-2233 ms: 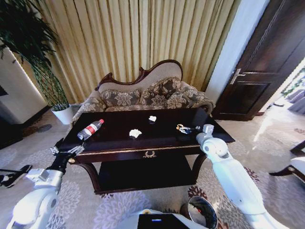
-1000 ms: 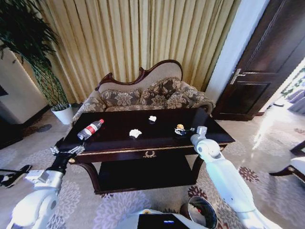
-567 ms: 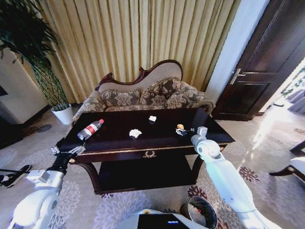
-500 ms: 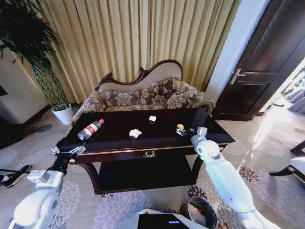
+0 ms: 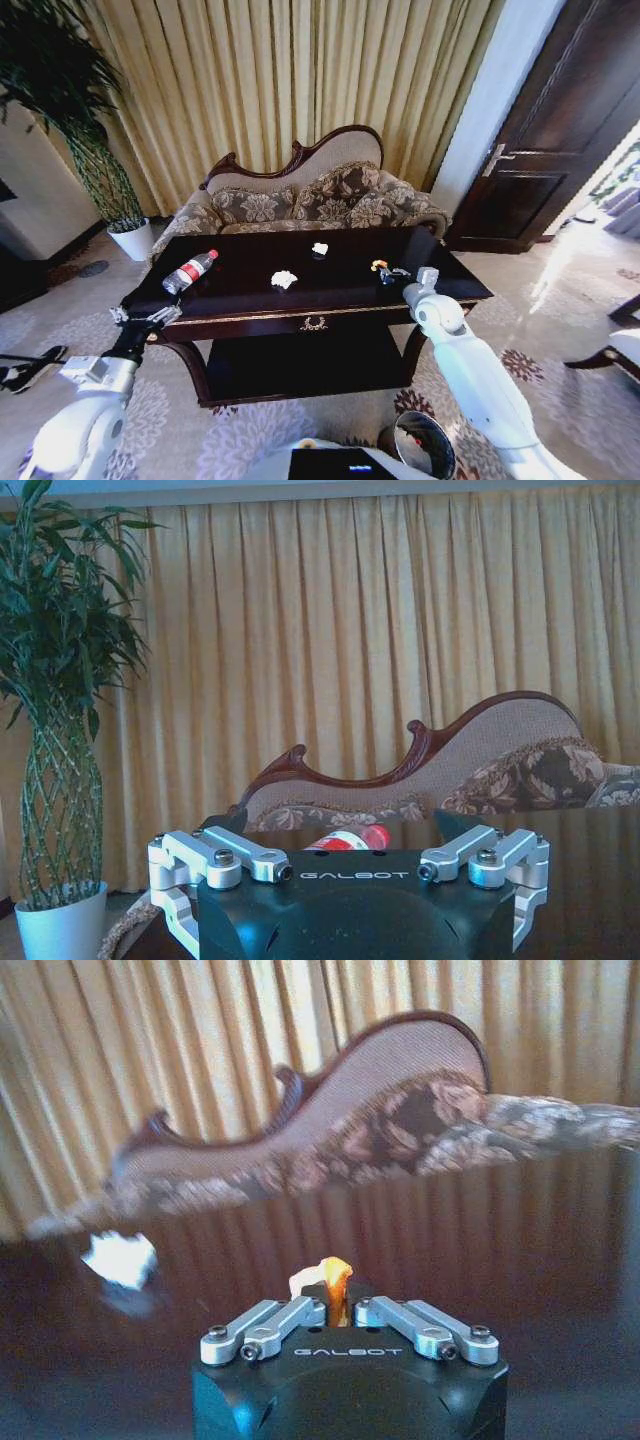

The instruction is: Move to the front of the table and place the trash on the table into the trash bin.

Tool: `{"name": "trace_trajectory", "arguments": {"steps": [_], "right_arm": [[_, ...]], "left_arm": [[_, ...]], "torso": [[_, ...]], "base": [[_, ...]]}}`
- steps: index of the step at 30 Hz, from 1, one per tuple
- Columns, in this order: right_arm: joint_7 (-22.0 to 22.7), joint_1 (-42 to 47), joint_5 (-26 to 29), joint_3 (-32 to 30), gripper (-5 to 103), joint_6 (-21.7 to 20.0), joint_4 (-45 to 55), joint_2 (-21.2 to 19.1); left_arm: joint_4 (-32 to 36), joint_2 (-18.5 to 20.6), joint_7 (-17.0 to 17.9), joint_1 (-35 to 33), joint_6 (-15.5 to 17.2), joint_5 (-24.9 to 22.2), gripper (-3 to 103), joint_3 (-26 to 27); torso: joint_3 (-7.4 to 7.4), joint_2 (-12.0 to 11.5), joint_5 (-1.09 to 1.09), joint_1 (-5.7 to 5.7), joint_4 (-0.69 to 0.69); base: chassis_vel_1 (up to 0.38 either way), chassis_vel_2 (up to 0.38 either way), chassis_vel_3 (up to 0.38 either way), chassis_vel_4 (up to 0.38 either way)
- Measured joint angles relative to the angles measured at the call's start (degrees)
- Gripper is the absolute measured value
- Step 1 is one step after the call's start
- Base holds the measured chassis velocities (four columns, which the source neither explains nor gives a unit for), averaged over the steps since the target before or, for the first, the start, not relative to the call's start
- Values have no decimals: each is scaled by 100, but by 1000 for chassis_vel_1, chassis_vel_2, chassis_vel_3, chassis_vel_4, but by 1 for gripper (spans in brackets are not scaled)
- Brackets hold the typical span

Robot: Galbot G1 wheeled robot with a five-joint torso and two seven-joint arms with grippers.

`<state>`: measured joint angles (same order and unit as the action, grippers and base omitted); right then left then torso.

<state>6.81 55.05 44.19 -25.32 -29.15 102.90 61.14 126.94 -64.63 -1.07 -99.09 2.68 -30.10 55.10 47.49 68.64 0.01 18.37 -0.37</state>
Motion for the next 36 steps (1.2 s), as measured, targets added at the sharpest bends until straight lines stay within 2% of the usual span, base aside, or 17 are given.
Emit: {"name": "trace_trajectory", "arguments": {"steps": [6, 9, 12, 15, 29, 36], "right_arm": [[0, -138, 136, -495, 5, 136, 482, -109], [0, -119, 19, -728, 5, 199, 576, -174], [0, 183, -340, -1116, 5, 564, 694, -272], [0, 417, -371, -1266, 5, 680, 820, -264], [0, 788, -641, -1343, 5, 706, 1277, -18], [0, 836, -657, -1315, 5, 698, 1292, 34]], "left_arm": [[-29, -25, -2, -2, -43, -2, 100, 3], [-38, -35, -5, -2, -57, -4, 100, 5], [-82, -65, -13, -2, -113, -1, 100, 3], [-97, -71, -14, -1, -124, 44, 100, -17], [-73, -65, -1, -19, -139, 69, 100, 52], [-82, -66, 1, -16, -147, 53, 100, 71]], "torso": [[0, 0, -2, 0, 0], [0, 0, -2, 0, 0], [-1, 0, 0, 0, -2], [0, 0, 1, 0, -1], [0, 0, -1, 1, 2], [1, -1, -1, 1, 0]], "base": [[0, 0, 0, 0], [0, 0, 0, 0], [0, 0, 0, 0], [0, 0, 0, 0], [14, -10, -9, 11], [126, -131, -132, 137]]}}
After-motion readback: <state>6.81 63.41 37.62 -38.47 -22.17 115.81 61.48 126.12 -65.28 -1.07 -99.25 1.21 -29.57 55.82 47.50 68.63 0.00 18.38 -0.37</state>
